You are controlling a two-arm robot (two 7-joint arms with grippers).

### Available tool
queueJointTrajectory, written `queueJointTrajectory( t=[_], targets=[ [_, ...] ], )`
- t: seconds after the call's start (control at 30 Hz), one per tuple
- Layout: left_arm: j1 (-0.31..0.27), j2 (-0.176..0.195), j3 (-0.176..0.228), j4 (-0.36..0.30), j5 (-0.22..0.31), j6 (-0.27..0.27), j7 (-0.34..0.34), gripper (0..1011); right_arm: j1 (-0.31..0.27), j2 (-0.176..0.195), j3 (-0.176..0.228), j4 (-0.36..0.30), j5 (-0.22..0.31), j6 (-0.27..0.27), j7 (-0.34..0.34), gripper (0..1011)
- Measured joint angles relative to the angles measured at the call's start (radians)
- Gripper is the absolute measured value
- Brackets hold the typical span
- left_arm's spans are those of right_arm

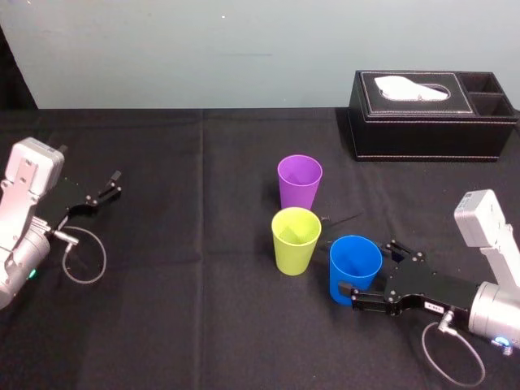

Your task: Stack the three plastic cups sequentially using one hand.

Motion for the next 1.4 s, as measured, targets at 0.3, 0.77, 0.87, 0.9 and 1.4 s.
queueJointTrajectory(
  t=[0.3,0.77,0.87,0.9,1.4],
  targets=[
    [0.000,0.000,0.000,0.000,0.000,0.000,0.000,1011,0.003,-0.001,-0.003,0.003,0.001,0.002,0.003,1002],
    [0.000,0.000,0.000,0.000,0.000,0.000,0.000,1011,0.001,0.000,-0.001,0.001,0.002,0.001,0.002,827],
    [0.000,0.000,0.000,0.000,0.000,0.000,0.000,1011,0.001,0.000,-0.001,0.001,0.002,0.000,0.002,755],
    [0.000,0.000,0.000,0.000,0.000,0.000,0.000,1011,0.001,0.000,-0.001,0.001,0.002,0.000,0.002,749],
    [0.000,0.000,0.000,0.000,0.000,0.000,0.000,1012,-0.015,0.013,0.041,-0.046,-0.008,-0.025,-0.037,713]
  ],
)
